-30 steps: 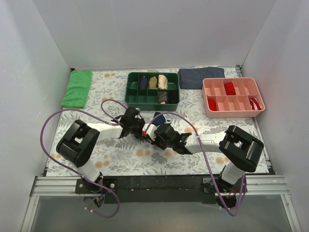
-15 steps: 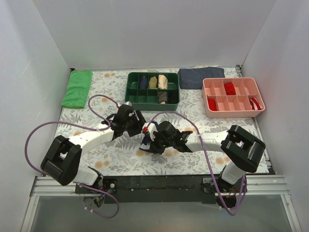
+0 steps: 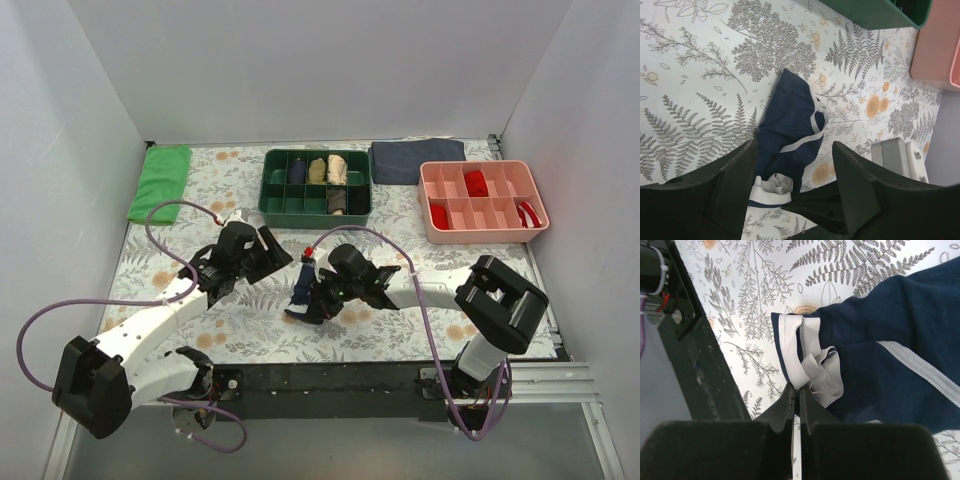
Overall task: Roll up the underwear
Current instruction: Roll the underwear to the center of the board.
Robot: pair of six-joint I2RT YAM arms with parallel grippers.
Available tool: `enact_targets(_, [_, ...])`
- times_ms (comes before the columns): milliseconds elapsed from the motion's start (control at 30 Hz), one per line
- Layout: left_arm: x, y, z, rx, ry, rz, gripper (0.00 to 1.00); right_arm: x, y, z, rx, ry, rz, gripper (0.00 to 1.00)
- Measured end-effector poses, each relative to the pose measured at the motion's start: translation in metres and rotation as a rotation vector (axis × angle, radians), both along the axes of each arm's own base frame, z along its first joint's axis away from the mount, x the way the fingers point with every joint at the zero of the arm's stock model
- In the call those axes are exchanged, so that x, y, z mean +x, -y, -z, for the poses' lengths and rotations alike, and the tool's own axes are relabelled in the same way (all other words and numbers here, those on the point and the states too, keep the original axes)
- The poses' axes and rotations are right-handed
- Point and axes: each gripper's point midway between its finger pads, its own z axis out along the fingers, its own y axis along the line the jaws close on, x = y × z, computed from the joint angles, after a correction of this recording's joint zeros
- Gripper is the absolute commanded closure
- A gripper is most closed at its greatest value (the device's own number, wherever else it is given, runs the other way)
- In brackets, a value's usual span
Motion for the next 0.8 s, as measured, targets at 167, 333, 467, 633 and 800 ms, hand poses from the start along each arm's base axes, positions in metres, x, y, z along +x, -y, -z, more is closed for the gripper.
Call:
enact_targets(167, [-0.014,-0.012,0.004,0.014,0.005,-0.011,0.41,-0.005,-0.004,0.003,0.025,-0.107,0.03,0.99])
enact_targets(333, [-0.028,-0.02,0.003,-0.01,0.036,-0.008,0.4,-0.003,-0.004,0.004,0.066,-0.221,0.067,0.99])
enact_targets(467, [-0.037,-0.023,0.004,-0.029,0.05,0.002,0.4,-0.001,0.007,0.009,0.097,-0.311,0.124,0.99])
enact_targets(633, [-0.044,-0.018,0.01,-0.053,0.045,0.042,0.47,-0.002,0.01,0.009,0.146,-0.394,0.169,0.99])
enact_targets(800, [-0.051,-0.006,0.01,-0.084,0.051,0.132,0.61,-0.004,0.006,0.006,0.176,-0.466,0.185,0.99])
